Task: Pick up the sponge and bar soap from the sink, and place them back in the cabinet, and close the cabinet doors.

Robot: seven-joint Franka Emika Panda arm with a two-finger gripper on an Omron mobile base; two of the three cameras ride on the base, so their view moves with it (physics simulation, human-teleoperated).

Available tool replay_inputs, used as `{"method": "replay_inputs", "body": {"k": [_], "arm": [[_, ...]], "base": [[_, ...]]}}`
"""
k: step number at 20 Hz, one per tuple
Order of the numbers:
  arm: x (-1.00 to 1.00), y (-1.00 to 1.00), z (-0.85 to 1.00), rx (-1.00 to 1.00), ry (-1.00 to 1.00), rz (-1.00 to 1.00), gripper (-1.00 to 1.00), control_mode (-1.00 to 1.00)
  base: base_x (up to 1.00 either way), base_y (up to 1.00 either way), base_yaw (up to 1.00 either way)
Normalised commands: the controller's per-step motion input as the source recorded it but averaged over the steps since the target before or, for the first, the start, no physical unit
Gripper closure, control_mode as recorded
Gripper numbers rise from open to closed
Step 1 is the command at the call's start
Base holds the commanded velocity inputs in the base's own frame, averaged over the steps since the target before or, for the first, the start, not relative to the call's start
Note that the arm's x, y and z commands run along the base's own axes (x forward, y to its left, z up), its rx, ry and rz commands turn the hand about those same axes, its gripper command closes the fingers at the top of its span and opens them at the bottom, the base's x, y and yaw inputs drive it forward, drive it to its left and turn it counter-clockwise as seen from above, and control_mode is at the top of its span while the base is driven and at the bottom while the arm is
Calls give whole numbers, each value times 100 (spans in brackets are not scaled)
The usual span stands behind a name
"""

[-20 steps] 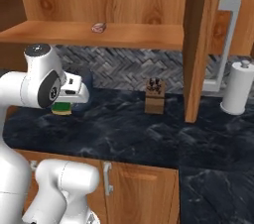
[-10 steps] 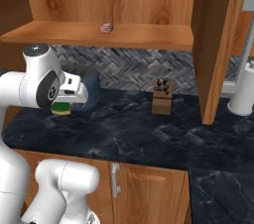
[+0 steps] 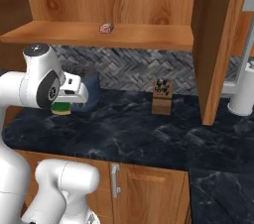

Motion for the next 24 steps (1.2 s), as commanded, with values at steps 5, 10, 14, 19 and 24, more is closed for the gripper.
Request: {"method": "replay_inputs", "body": {"k": [5, 10, 14, 19, 24], "arm": [[0, 0, 0, 0, 0, 0, 100, 100], [0, 0, 0, 0, 0, 0, 100, 100], [0, 0, 0, 0, 0, 0, 100, 100], [0, 0, 0, 0, 0, 0, 100, 100], [0, 0, 0, 0, 0, 0, 100, 100]], "base": [[15, -1, 0], [11, -23, 0], [4, -30, 2], [2, -28, 3], [2, -14, 1]]}}
